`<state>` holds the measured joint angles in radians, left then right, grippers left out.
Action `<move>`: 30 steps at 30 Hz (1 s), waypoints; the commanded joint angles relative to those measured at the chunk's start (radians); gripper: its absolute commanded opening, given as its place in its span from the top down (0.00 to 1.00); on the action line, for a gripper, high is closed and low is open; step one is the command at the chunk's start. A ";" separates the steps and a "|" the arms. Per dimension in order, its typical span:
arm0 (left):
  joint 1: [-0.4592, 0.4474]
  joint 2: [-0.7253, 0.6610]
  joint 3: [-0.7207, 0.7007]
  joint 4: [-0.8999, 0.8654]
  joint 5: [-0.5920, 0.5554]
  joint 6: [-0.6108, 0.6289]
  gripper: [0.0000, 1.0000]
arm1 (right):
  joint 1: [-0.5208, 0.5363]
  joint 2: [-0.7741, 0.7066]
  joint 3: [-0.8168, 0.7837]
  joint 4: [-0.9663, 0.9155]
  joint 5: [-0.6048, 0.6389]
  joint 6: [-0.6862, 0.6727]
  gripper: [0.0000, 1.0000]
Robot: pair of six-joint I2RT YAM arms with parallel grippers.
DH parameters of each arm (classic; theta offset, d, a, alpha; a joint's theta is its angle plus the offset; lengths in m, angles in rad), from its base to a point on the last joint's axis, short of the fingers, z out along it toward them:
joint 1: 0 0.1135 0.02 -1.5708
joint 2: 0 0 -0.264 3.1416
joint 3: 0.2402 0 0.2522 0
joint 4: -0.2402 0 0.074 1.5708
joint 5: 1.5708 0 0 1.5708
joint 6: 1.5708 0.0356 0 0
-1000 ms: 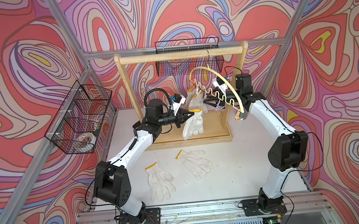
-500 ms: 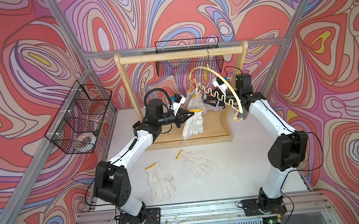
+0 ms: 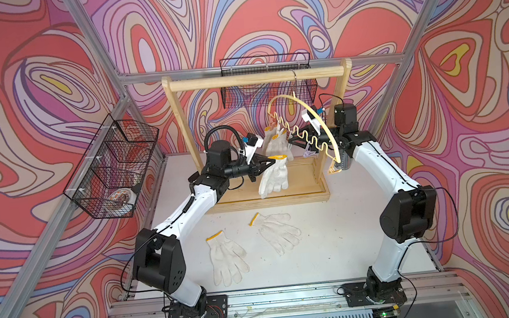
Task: Clip the gloves onto a hanger to dry
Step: Open the clamp at the hanger.
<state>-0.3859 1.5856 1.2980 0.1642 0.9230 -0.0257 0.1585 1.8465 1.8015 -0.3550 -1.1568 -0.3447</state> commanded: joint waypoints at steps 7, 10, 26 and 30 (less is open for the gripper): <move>0.006 0.061 0.058 -0.027 0.001 0.055 1.00 | 0.006 -0.024 -0.007 0.041 -0.019 0.061 0.95; 0.006 0.085 0.079 -0.036 -0.005 0.064 1.00 | 0.006 -0.026 -0.008 0.055 -0.021 0.086 1.00; 0.007 0.179 0.206 -0.096 -0.008 0.081 1.00 | 0.005 -0.018 0.029 0.071 -0.075 0.186 1.00; 0.005 0.196 0.244 -0.152 -0.008 0.091 1.00 | 0.006 -0.018 0.035 0.074 -0.077 0.197 1.00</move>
<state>-0.3843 1.7657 1.5101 0.0677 0.9047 0.0422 0.1585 1.8465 1.8011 -0.3126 -1.2060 -0.1696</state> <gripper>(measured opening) 0.066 0.184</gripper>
